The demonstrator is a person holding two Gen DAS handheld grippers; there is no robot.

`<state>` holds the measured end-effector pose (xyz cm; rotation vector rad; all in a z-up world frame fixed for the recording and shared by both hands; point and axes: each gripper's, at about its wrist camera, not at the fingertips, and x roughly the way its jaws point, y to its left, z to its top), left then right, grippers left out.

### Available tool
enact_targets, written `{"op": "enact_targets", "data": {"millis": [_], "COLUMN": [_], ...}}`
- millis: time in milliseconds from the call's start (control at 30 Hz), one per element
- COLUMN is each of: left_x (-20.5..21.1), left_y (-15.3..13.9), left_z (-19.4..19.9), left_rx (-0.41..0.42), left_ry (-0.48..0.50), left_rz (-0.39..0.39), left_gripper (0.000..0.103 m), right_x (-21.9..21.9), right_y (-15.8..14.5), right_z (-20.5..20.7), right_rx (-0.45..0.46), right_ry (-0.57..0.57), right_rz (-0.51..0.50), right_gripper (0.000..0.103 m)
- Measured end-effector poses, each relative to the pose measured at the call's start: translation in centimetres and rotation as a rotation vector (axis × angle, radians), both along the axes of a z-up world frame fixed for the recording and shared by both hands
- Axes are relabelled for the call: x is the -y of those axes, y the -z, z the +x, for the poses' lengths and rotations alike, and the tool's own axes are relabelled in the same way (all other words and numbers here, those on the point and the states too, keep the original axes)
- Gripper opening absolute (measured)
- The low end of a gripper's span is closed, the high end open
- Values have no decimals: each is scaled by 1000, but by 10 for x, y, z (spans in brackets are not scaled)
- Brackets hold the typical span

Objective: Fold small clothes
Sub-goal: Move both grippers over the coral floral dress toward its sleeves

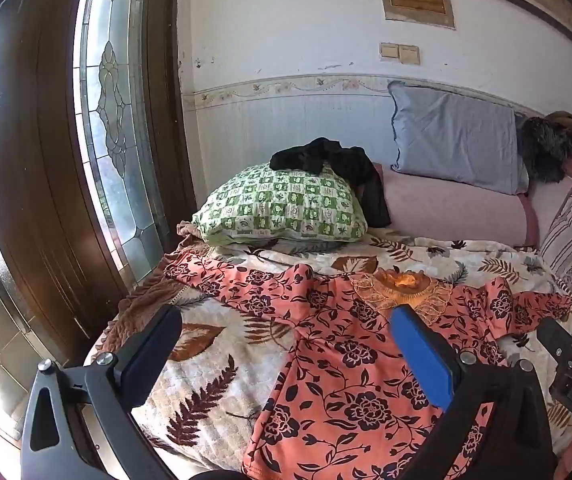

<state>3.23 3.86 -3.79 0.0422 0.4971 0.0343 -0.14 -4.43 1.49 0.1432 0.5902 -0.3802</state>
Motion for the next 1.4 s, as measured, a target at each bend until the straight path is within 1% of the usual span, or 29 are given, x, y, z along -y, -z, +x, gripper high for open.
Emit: {"op": "enact_targets", "data": {"millis": [400,633,733,867,900,1033,1067,1200,1333,1400], "left_x": [2,4,6,17,19,29,31,40,49,54], "left_y": [4,6,8,13,14,19,21,30,44,58], "left_z": [1,3,8,20,22,30,33,46,66,86], "left_rx": [-6,-13,-25,-39,-41,-50,-55,-80,-112,-154], "left_ry": [0,1,4,6,7,9,9,12,26,54], "left_rz": [3,10,15,29,33,48,51,65,71,53], "left_gripper": [103,103,103,103,103,103,103,103,103,103], "right_x": [-1,1,12,19,20,26,27,35,52,66], "right_y": [0,9,14,19,21,26,29,39,52,60], "right_z": [-1,7,11,17,18,25,26,35,45,50], "right_rx": [-9,-23,-22,-27,-24,-32,-27,-31,-39,-37], "right_ry": [4,10,15,18,18,18,18,24,36,38], "right_rz": [4,10,24,44,33,46,66,95,85,111], "right_gripper": [103,103,103,103,103,103,103,103,103,103]}}
